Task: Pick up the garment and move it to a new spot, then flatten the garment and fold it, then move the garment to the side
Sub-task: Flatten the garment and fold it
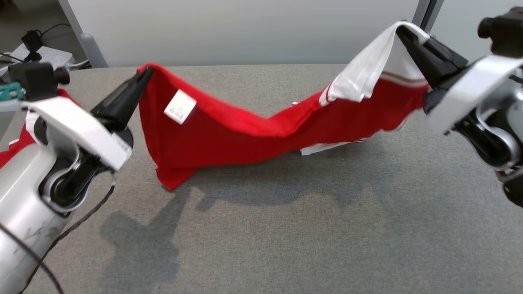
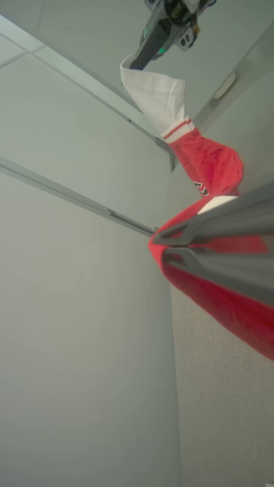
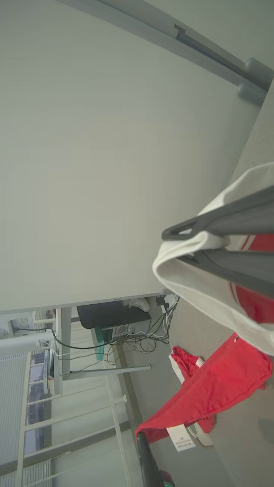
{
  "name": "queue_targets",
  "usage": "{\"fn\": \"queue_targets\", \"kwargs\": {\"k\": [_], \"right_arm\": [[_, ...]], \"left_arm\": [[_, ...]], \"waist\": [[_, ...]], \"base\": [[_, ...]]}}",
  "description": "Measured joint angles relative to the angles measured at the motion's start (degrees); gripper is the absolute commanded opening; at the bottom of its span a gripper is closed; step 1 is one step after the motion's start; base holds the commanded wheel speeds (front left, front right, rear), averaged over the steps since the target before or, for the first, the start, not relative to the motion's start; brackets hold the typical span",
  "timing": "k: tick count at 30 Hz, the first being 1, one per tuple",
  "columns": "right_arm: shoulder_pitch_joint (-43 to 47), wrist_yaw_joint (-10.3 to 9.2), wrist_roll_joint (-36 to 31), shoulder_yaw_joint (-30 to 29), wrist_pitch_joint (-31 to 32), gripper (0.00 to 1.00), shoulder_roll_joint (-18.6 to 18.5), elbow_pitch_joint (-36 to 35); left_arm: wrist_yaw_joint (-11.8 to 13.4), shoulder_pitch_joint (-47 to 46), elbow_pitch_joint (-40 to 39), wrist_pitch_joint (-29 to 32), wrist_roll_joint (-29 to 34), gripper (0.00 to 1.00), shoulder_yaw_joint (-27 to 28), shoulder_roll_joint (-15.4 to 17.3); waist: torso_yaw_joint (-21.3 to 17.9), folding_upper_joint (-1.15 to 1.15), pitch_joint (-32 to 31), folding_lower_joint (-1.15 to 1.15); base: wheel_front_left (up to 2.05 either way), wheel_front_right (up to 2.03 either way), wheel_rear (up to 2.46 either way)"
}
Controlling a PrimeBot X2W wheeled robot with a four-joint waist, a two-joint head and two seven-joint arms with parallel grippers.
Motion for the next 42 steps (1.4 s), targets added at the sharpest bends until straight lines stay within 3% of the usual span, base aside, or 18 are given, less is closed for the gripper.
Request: {"fn": "queue_targets", "kwargs": {"k": [3,7,12,15,18,21,22,24,25,27,29,30,34,38,42], "right_arm": [[2.70,0.00,4.78,-1.15,3.10,0.00,-4.52,-8.16],[7.98,0.00,8.99,-4.71,7.89,0.00,-9.40,-17.33],[18.38,-0.01,11.25,-5.37,13.62,0.00,-9.59,-21.75],[21.92,-0.01,11.25,-4.82,16.34,0.00,-7.28,-21.01],[20.38,-0.01,11.12,-3.77,19.78,0.00,-2.71,-17.38],[12.74,-0.01,11.28,-3.75,23.83,0.00,3.78,-8.64],[8.73,-0.02,11.37,-5.15,23.93,0.00,6.44,-4.38],[-1.49,-0.01,9.18,-10.44,21.60,0.00,11.39,5.23],[-7.45,-0.02,6.10,-13.39,17.82,0.00,12.81,9.79],[-19.79,-0.11,-0.22,-21.82,6.00,0.00,14.80,17.50],[-29.43,-0.10,-4.92,-26.18,-3.43,0.00,15.00,20.90],[-32.09,-0.10,-5.92,-26.81,-6.44,0.00,15.21,21.64],[-33.80,-0.09,-6.36,-26.20,-11.17,0.00,15.14,22.14],[-32.78,-0.09,-3.46,-23.30,-10.87,0.00,12.56,18.27],[-25.96,-0.09,1.94,-19.44,-8.05,0.00,9.55,12.77]], "left_arm": [[0.36,2.60,-5.20,1.65,-1.90,0.00,0.08,3.61],[3.22,6.04,-12.71,3.30,-5.05,0.00,0.69,7.58],[7.05,12.90,-18.95,6.42,-5.25,0.00,-3.37,9.99],[7.60,15.27,-19.11,9.51,-3.89,0.00,-8.05,9.02],[7.04,14.27,-15.78,12.90,-3.32,0.00,-9.98,5.39],[4.05,8.19,-8.96,22.02,-4.63,0.00,-12.68,-0.09],[3.23,5.02,-6.28,26.08,-5.52,0.00,-13.38,-1.88],[2.57,-2.88,0.68,27.62,-5.30,0.00,-12.11,-5.41],[2.22,-8.21,3.98,25.63,-2.35,0.00,-10.94,-6.36],[1.38,-20.73,10.14,11.06,4.94,0.00,-4.26,-8.76],[0.49,-33.01,13.52,-4.88,9.65,0.00,3.30,-11.45],[0.12,-37.44,14.32,-8.78,10.88,0.00,4.53,-12.09],[-0.01,-39.40,15.00,-11.73,14.38,0.00,3.88,-12.34],[-0.01,-35.87,14.15,-12.28,12.95,0.00,2.49,-9.24],[0.00,-27.83,14.94,-12.28,10.11,0.00,1.65,-6.59]], "waist": [[-0.27,0.00,0.04,0.00],[-0.73,0.00,0.98,0.00],[-1.45,0.00,3.98,0.00],[-1.69,0.00,6.64,0.00],[-1.80,0.00,10.05,0.00],[-1.85,0.00,14.10,0.00],[-1.87,0.00,15.53,0.00],[-1.96,0.00,18.42,0.00],[-2.03,0.00,19.83,0.00],[-2.31,0.00,22.45,0.00],[-2.81,0.00,24.17,0.00],[-3.18,0.00,24.42,0.00],[-4.14,0.00,22.91,0.00],[-5.50,0.00,22.79,0.00],[-5.74,0.00,24.10,0.00]], "base": [[0.00,0.00,0.00],[0.00,0.00,0.00],[0.00,0.00,0.00],[0.00,0.00,0.00],[0.00,0.00,0.00],[0.00,0.00,0.00],[0.00,0.00,0.00],[0.00,0.00,0.00],[0.00,0.00,0.00],[0.00,0.00,0.00],[0.00,0.00,0.00],[0.00,0.00,0.00],[0.00,0.00,0.00],[0.00,0.00,0.00],[0.00,0.00,0.00]]}}
